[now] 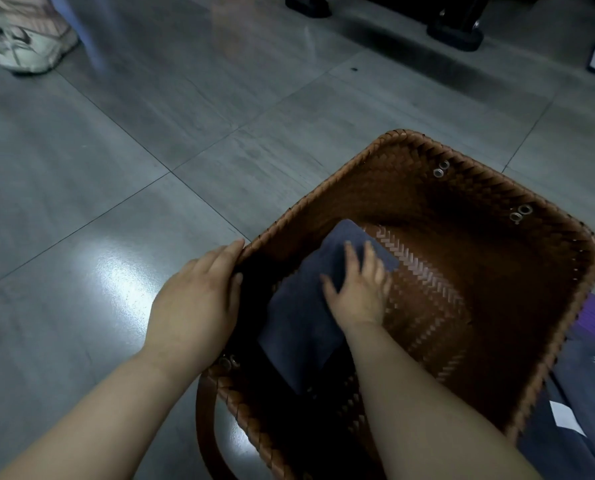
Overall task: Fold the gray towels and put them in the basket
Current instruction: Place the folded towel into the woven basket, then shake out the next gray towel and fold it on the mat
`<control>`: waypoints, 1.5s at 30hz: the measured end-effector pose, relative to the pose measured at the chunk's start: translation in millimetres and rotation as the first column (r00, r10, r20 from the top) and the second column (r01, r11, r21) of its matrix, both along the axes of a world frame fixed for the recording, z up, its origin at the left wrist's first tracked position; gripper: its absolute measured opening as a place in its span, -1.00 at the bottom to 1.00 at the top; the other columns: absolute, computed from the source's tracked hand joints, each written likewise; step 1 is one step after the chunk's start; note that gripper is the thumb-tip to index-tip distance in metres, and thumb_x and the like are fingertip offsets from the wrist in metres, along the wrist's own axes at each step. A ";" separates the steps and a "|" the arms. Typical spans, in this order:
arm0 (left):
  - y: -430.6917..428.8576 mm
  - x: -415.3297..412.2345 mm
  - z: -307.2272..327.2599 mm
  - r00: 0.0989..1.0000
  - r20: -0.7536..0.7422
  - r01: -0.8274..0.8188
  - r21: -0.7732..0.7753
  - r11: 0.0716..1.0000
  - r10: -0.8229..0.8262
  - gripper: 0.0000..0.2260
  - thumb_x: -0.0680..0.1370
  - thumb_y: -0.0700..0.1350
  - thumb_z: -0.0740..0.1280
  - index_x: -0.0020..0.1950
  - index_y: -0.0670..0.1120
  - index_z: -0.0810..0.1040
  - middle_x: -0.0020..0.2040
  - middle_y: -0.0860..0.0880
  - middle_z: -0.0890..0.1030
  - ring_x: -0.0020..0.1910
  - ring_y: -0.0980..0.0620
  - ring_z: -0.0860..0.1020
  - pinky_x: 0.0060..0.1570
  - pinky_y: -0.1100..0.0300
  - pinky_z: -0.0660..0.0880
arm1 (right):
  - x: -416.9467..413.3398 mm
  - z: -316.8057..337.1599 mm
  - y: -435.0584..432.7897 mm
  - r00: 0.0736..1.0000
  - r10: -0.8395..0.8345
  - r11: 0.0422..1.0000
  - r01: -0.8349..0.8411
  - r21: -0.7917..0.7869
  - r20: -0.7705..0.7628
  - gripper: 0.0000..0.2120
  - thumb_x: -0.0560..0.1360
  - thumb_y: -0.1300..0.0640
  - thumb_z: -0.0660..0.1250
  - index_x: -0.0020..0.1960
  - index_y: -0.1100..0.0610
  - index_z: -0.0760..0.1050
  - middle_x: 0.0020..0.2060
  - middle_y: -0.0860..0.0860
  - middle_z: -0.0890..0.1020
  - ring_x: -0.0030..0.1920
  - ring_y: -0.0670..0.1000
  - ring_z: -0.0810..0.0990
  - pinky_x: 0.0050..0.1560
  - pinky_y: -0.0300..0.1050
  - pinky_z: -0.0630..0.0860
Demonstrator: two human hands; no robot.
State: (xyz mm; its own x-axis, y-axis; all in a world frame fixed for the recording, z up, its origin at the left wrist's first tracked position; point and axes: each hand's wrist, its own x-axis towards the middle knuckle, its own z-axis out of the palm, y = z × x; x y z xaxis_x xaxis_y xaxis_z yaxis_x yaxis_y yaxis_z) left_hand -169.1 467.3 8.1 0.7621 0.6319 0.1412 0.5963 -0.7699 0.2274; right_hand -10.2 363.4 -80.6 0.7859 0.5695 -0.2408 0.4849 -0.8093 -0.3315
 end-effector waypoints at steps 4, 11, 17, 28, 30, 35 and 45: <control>0.9 -3.0 4.7 0.997 -0.001 0.082 0.036 0.996 -0.082 -0.59 0.44 -0.08 0.07 0.14 -0.20 0.55 0.00 -0.15 0.66 -0.10 -0.16 0.65 -0.07 -0.03 0.54 | -13.7 -12.4 1.6 0.926 0.373 0.904 -0.375 -0.206 -0.052 -0.45 0.60 -0.11 -0.10 0.51 0.02 -0.20 0.51 0.05 -0.20 0.51 0.07 -0.24 0.46 0.02 -0.33; -2.1 -14.1 2.4 0.992 -0.004 0.126 0.068 0.990 -0.126 -0.58 0.45 -0.07 0.06 0.17 -0.17 0.55 0.08 -0.16 0.63 -0.01 -0.15 0.62 0.13 0.02 0.44 | -21.5 -16.1 10.1 0.929 0.351 0.868 -0.371 -0.331 -0.120 -0.47 0.62 -0.06 -0.14 0.51 0.08 -0.18 0.52 0.08 -0.17 0.51 0.13 -0.18 0.47 0.09 -0.23; -14.8 -13.1 21.6 0.977 0.094 0.189 0.032 0.982 -0.191 -0.63 0.45 -0.01 0.09 0.00 -0.09 0.63 0.05 -0.07 0.64 0.10 0.01 0.45 0.12 0.05 0.36 | -2.3 32.1 3.3 0.893 0.442 0.880 -0.412 -0.235 0.090 -0.62 0.58 0.02 0.07 0.33 0.16 0.31 0.31 0.13 0.40 0.33 0.14 0.28 0.36 0.00 0.12; -142.9 90.0 59.4 0.716 0.380 0.646 -0.044 0.762 -0.585 -0.71 0.45 -0.03 0.13 -0.13 -0.08 0.62 -0.18 0.02 0.66 -0.08 0.09 0.46 -0.12 0.22 0.36 | 46.6 136.2 -179.9 0.722 -0.106 0.870 -0.266 0.416 0.683 -0.78 0.33 0.17 0.16 -0.19 0.19 0.57 -0.36 0.09 0.62 -0.26 0.05 0.50 -0.22 -0.13 0.27; -176.6 103.7 48.8 0.648 0.296 0.740 -0.026 0.672 -0.702 -0.70 0.43 0.00 0.13 -0.11 -0.03 0.64 -0.14 0.04 0.67 -0.10 0.14 0.54 -0.12 0.27 0.39 | 42.1 114.3 -239.1 0.764 -0.250 0.915 -0.015 0.404 0.594 -0.83 0.33 0.18 0.19 -0.23 0.21 0.54 -0.38 0.12 0.62 -0.32 0.12 0.59 -0.25 -0.13 0.32; -211.2 115.4 6.2 0.561 -0.102 0.828 0.040 0.560 -0.822 -0.57 0.35 0.10 0.05 -0.07 0.01 0.66 -0.01 0.04 0.68 0.03 0.08 0.63 -0.03 0.10 0.57 | 18.1 48.5 -342.9 0.915 -0.403 0.913 0.402 -0.063 -0.004 -0.68 0.49 0.08 0.25 0.16 0.24 0.48 0.11 0.17 0.57 0.16 0.14 0.50 0.10 -0.12 0.38; -207.5 112.4 -5.5 0.549 -0.175 0.834 0.055 0.549 -0.817 -0.61 0.40 0.06 0.08 -0.04 0.01 0.66 0.05 -0.01 0.66 0.21 0.03 0.40 0.17 0.12 0.22 | 14.2 17.7 -339.9 0.749 -0.663 0.747 0.663 -0.050 0.012 -0.46 0.47 -0.07 0.29 0.36 0.15 0.29 0.31 0.11 0.40 0.33 0.14 0.34 0.28 -0.05 0.25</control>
State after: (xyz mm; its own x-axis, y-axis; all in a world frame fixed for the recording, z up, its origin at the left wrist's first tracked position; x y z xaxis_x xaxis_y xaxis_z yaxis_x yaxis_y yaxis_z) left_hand -56.7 259.7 2.6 0.9529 -0.3007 0.0405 -0.3030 -0.9499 0.0769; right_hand 3.9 23.5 -62.9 0.9599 -0.1064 -0.2595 -0.1812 -0.9414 -0.2843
